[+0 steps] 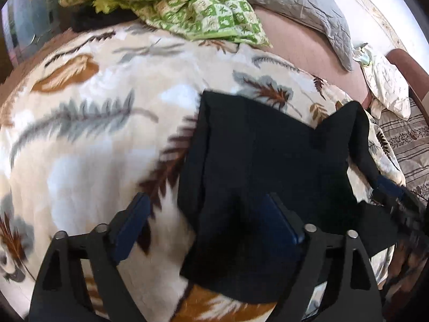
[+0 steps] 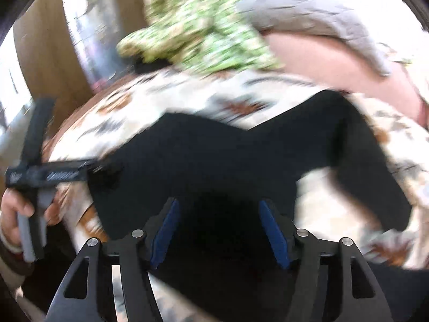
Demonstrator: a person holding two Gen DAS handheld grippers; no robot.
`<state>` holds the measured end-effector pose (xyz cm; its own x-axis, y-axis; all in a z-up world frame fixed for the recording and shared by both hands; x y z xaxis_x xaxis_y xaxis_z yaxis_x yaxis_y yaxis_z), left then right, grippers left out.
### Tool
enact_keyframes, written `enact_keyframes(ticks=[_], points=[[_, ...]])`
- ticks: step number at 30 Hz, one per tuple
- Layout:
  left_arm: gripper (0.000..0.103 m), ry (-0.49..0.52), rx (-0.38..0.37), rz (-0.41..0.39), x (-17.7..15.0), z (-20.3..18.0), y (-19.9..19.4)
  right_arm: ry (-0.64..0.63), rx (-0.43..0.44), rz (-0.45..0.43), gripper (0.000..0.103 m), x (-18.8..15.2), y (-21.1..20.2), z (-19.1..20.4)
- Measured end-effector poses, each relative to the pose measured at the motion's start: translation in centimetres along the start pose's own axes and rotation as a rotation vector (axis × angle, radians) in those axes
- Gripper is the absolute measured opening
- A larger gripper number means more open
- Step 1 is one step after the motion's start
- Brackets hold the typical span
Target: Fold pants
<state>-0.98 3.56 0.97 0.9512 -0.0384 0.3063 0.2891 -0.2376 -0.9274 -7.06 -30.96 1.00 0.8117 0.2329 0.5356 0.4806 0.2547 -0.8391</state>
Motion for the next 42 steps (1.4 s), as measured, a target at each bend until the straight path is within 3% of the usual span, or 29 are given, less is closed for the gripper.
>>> enact_keyframes(ticks=[7, 13, 20, 25, 31, 34, 35, 37, 39, 41, 42], points=[[0.087, 0.045, -0.007, -0.031, 6.1, 0.2, 0.7, 0.189, -0.194, 0.004, 0.071, 1.3, -0.9, -10.4], [0.087, 0.194, -0.029, 0.006, 9.3, -1.9, 2.8, 0.224, -0.217, 0.018, 0.072, 1.9, -1.2, -15.1], [0.087, 0.374, -0.028, -0.008, 11.6, -4.4, 4.1, 0.139, -0.235, 0.051, 0.076, 3.5, -0.8, -18.3], [0.087, 0.425, -0.036, 0.038, 12.8, -5.1, 6.2, 0.105, -0.173, 0.120, 0.078, 4.9, 1.3, -20.2], [0.087, 0.514, 0.008, 0.111, 12.4, -6.2, 9.3, 0.088, -0.099, 0.229, 0.081, 4.9, 5.6, -21.9], [0.088, 0.545, 0.023, 0.096, 12.2, -6.7, 9.9, 0.118, -0.051, 0.263, 0.080, 4.3, 7.3, -22.3], [0.088, 0.541, 0.019, 0.097, 12.2, -6.7, 10.0, 0.129, -0.030, 0.268, 0.076, 4.1, 7.7, -22.3], [0.082, 0.532, 0.018, 0.093, 12.4, -6.7, 10.0, 0.143, -0.021, 0.256, 0.056, 3.8, 8.1, -22.1], [0.055, 0.532, 0.001, 0.072, 12.4, -7.1, 9.5, 0.118, -0.086, 0.234, 0.017, 3.9, 8.0, -21.9], [0.018, 0.516, 0.020, 0.046, 12.8, -7.2, 8.9, 0.104, -0.148, 0.207, 0.005, 4.2, 7.2, -21.9], [0.016, 0.504, 0.031, 0.033, 13.0, -7.1, 8.7, 0.104, -0.173, 0.176, 0.005, 4.4, 6.1, -22.0]])
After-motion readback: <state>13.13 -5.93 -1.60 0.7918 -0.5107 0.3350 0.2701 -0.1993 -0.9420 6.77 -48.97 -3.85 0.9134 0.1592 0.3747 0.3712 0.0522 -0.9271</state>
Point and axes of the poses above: each gripper's, at about its wrist camera, not at the fingertips, and y roughly the way its jaws point, z to its left, x to its top, the point moved 5 cm from there along y, roughly the way its jaws point, and after that the axes turned 14 degrees about z, right-handed, at the moved point
